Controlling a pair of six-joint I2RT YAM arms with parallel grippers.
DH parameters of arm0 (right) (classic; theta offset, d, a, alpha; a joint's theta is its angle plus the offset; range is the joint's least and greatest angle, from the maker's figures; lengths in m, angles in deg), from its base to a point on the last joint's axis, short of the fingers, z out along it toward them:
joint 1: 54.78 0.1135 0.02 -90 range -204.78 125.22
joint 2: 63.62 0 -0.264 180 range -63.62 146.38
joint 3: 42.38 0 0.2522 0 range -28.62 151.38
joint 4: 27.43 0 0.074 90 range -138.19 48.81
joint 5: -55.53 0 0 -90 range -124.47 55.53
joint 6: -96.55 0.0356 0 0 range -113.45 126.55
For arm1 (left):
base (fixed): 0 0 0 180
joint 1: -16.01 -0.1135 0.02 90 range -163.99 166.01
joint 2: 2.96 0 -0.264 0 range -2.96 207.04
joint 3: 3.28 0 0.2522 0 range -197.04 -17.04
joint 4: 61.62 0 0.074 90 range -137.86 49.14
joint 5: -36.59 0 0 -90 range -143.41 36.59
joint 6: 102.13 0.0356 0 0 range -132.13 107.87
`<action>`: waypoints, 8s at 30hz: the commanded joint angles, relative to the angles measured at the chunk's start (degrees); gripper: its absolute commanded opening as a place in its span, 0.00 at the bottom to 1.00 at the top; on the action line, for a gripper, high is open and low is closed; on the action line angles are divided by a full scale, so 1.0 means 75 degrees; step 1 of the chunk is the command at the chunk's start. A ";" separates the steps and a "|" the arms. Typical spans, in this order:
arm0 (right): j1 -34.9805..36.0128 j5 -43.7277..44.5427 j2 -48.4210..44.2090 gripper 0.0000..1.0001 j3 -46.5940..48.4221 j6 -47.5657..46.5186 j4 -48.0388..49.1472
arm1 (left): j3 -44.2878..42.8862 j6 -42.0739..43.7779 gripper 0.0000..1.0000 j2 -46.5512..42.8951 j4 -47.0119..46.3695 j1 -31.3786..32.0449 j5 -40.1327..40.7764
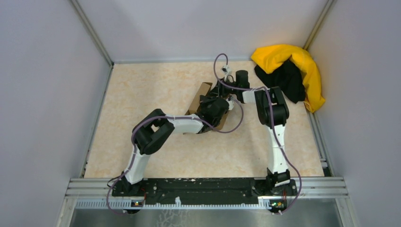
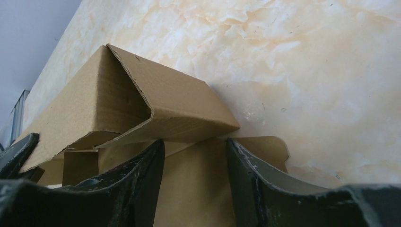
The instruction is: Fold the paper box
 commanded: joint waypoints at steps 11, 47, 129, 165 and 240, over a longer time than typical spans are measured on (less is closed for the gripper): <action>-0.0324 0.0254 -0.0446 0.70 0.0585 -0.0354 -0.0323 | 0.0504 -0.0331 0.00 -0.0373 -0.0122 0.0018 -0.1490; -0.0666 0.1407 -0.0588 0.59 0.0424 0.0140 -0.1347 | 0.0562 -0.0503 0.00 -0.0243 -0.0120 0.0069 -0.2346; -0.0782 0.2679 -0.6299 0.84 -0.5276 -0.2777 -0.1615 | 0.1604 -0.2057 0.00 -0.1652 0.0557 0.0934 -0.3768; -0.0886 0.1614 -0.4826 0.74 -0.4136 -0.4466 -0.1443 | 0.1369 -0.2095 0.00 -0.1165 0.0984 0.0867 -0.4136; 0.0512 0.8332 -0.4703 0.18 -0.3591 -0.1774 -0.1644 | 0.1166 -0.3022 0.04 -0.1426 0.1318 0.0538 -0.4878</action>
